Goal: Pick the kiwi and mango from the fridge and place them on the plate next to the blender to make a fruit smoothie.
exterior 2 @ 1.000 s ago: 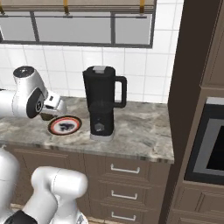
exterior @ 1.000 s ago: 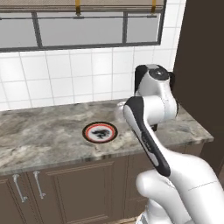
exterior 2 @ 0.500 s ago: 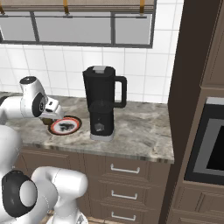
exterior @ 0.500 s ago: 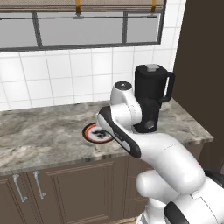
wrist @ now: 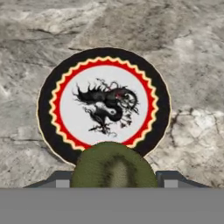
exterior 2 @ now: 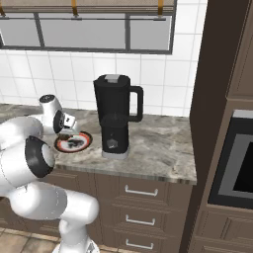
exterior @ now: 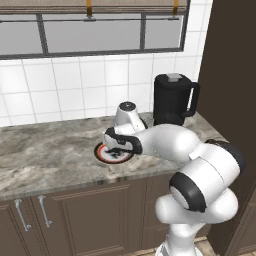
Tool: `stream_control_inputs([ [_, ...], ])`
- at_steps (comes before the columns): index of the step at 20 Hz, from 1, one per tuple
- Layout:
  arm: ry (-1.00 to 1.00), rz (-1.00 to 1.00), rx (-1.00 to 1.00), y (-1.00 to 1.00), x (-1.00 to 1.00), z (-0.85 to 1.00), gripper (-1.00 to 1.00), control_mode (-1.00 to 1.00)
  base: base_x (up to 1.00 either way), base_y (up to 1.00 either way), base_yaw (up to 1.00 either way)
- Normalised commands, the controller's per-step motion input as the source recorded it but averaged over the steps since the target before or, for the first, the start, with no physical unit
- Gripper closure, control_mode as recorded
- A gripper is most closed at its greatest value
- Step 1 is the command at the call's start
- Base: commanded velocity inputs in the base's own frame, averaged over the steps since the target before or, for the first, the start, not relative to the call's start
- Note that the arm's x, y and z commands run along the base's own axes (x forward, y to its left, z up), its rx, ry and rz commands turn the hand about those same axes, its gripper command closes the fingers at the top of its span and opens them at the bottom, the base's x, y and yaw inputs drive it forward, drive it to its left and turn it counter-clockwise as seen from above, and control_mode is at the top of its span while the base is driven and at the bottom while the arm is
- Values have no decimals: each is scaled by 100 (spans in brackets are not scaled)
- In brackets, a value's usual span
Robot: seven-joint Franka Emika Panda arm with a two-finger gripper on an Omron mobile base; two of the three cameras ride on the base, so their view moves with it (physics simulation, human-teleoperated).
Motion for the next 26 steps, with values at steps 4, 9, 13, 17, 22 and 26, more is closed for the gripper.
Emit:
stream_control_inputs([
  [4, 0, 0, -3, 2, 100, -75, 100, -100, 0, 0, 0],
  [9, -1, -9, -1, 28, 49, -9, -100, -100, 0, 0, 0],
  [13, 0, -7, 0, 5, -14, 71, -100, -100, 0, 0, 0],
  [17, 0, -5, 0, 0, -47, 100, -100, -100, 0, 0, 0],
  [22, 0, -1, 1, -26, -89, 88, -100, -100, 0, 0, 0],
  [26, 1, 0, 3, -59, -100, 53, -100, -100, 0, 0, 0],
])
